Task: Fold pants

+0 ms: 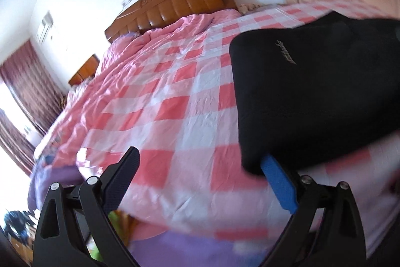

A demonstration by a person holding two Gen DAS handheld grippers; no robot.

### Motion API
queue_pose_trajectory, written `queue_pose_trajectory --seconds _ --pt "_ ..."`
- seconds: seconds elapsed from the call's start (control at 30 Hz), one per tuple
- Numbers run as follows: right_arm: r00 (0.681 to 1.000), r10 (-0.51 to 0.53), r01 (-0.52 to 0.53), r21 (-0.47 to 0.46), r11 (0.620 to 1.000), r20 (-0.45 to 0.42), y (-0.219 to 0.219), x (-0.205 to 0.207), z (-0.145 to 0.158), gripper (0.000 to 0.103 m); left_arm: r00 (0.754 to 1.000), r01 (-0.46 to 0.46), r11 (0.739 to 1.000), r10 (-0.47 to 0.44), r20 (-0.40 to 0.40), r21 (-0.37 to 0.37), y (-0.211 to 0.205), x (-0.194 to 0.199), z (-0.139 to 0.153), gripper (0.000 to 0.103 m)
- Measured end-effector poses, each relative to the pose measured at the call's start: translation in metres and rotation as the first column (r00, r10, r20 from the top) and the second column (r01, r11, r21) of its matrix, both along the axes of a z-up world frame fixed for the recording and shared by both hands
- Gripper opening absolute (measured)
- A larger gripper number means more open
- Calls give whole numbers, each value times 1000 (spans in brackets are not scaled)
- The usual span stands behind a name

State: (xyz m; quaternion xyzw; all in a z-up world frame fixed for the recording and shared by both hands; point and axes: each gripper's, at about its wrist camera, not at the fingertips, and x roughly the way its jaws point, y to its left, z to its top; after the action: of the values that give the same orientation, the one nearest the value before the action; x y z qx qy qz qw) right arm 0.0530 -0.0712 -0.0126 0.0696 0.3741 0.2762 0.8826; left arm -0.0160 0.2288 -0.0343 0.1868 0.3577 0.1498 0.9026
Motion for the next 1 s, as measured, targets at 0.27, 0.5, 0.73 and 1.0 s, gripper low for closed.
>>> queue_pose_trajectory --seconds 0.27,0.5,0.73,1.0 --pt "968 185 -156 -172 973 167 72 -14 22 76 975 99 981 -62 213 -169 -9 -16 83 101" --pt "960 244 -183 -354 917 138 91 -19 -20 76 973 229 934 -210 100 -273 -59 58 31 101" --pt "968 233 -203 -250 947 95 77 -9 -34 85 978 206 910 -207 37 -361 -44 74 -13 102" --pt "968 234 -207 -235 950 93 78 -10 -35 86 984 176 917 -172 42 -358 -36 75 -15 102"
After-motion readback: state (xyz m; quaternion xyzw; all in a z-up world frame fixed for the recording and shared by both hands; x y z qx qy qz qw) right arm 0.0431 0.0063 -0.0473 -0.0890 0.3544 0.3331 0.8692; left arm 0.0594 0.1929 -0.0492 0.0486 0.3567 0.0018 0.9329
